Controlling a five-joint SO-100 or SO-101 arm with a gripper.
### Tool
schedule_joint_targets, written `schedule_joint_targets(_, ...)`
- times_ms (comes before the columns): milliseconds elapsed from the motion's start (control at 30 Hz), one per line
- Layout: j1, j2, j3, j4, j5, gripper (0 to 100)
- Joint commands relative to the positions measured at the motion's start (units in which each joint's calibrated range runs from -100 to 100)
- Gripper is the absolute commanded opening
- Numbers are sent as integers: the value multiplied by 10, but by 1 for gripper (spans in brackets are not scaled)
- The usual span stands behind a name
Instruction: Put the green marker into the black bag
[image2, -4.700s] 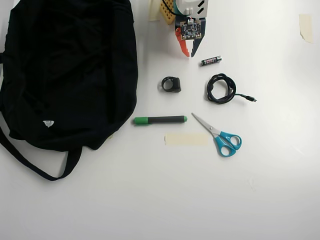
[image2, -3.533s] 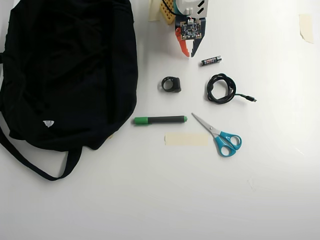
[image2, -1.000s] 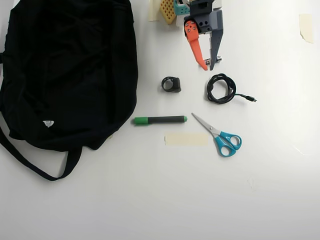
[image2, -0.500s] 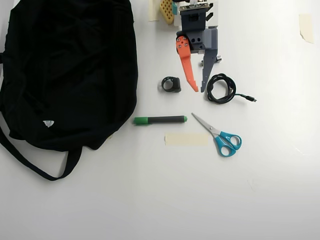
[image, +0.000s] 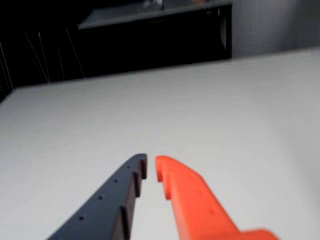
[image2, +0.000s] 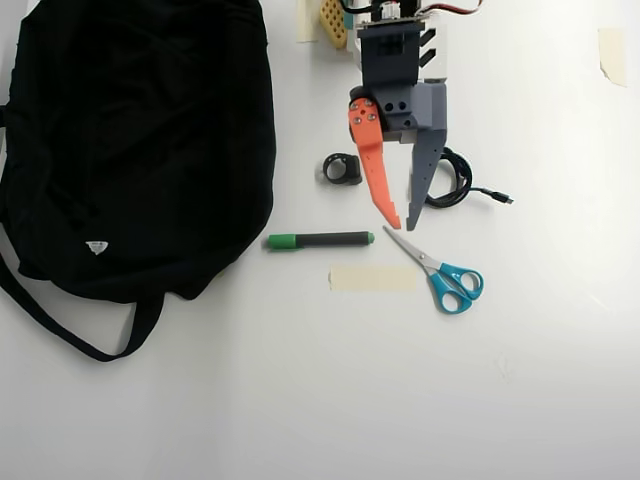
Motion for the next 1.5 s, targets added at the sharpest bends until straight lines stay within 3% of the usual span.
schedule_joint_targets(0,10,37,-92,-10,4,3)
schedule_joint_targets(133,10,69,-135,-10,8,3)
schedule_joint_targets(267,6,100,-177,-10,50,3)
schedule_joint_targets(900,18,99,-122,-3,44,3)
schedule_joint_targets(1133,21,104,-211,244,44,3)
schedule_joint_targets(1467,30,100,-215,430,23,2)
